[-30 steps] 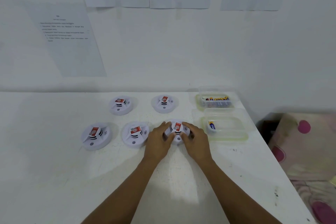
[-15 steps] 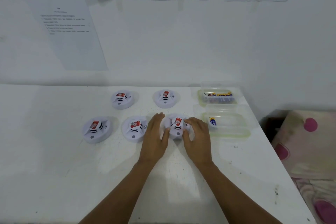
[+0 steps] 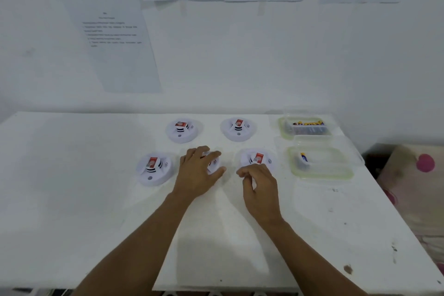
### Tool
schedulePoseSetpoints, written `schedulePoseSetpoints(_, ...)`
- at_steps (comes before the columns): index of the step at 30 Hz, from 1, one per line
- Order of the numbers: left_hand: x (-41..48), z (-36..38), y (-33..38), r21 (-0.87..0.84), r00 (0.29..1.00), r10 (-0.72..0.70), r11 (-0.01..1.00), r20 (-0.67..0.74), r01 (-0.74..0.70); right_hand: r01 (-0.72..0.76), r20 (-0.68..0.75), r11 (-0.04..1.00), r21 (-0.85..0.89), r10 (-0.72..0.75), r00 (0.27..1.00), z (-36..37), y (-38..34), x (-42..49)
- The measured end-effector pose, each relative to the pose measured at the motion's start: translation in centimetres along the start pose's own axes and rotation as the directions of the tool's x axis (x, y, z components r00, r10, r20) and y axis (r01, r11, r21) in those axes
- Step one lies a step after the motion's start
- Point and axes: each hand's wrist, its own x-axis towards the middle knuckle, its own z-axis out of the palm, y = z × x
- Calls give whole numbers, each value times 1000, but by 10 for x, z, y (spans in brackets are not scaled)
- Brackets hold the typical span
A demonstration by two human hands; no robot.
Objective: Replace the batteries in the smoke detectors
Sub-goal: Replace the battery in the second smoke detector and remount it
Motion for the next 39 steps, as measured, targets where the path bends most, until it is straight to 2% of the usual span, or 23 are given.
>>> schedulePoseSetpoints(2,2,-8,4,-273,997,-56,961,-58,38,-56,49,997,47,54,997,10,-11,6)
schedulePoseSetpoints(3,2,-16,7,-430,993,-96,901,-66,59,-90,85,993,82,83,993,15,-17,10)
schedulePoseSetpoints(5,1,-36,16,-673,978,-207,724,-4,150,-147,145,981,127,129,981,25,-28,16)
schedulePoseSetpoints(7,0,-48,21,-842,945,-292,465,145,273,-185,179,973,139,159,971,37,-40,21)
schedulePoseSetpoints(10,2,-60,15,-930,919,-238,117,313,347,-186,183,973,139,159,970,52,-55,24)
schedulePoseSetpoints(12,0,-69,10,-911,889,-200,-115,413,397,-159,153,979,129,139,978,58,-64,24)
schedulePoseSetpoints(13,-2,-70,6,-901,884,-188,-162,429,402,-153,143,980,127,134,981,61,-67,23)
schedulePoseSetpoints(15,-7,-69,0,-885,872,-185,-208,453,416,-133,126,986,97,121,985,65,-72,22)
schedulePoseSetpoints(20,-13,-68,-4,-853,827,-229,-240,513,463,-76,80,997,20,74,994,67,-83,19)
schedulePoseSetpoints(28,-9,-71,0,-833,815,-208,-270,541,483,54,189,994,-96,-35,981,56,-75,27)
schedulePoseSetpoints(31,-4,-76,-4,-847,838,-169,-238,518,476,68,96,996,-62,-62,993,46,-72,39)
schedulePoseSetpoints(33,2,-78,-11,-868,855,-198,-253,479,427,65,24,994,-93,-63,998,36,-64,50)
schedulePoseSetpoints(35,6,-82,-19,-886,878,-208,-283,432,369,53,81,988,-147,-41,996,28,-52,60)
schedulePoseSetpoints(39,11,-87,-34,-852,869,-221,-405,443,331,37,362,940,-338,94,927,32,-25,71)
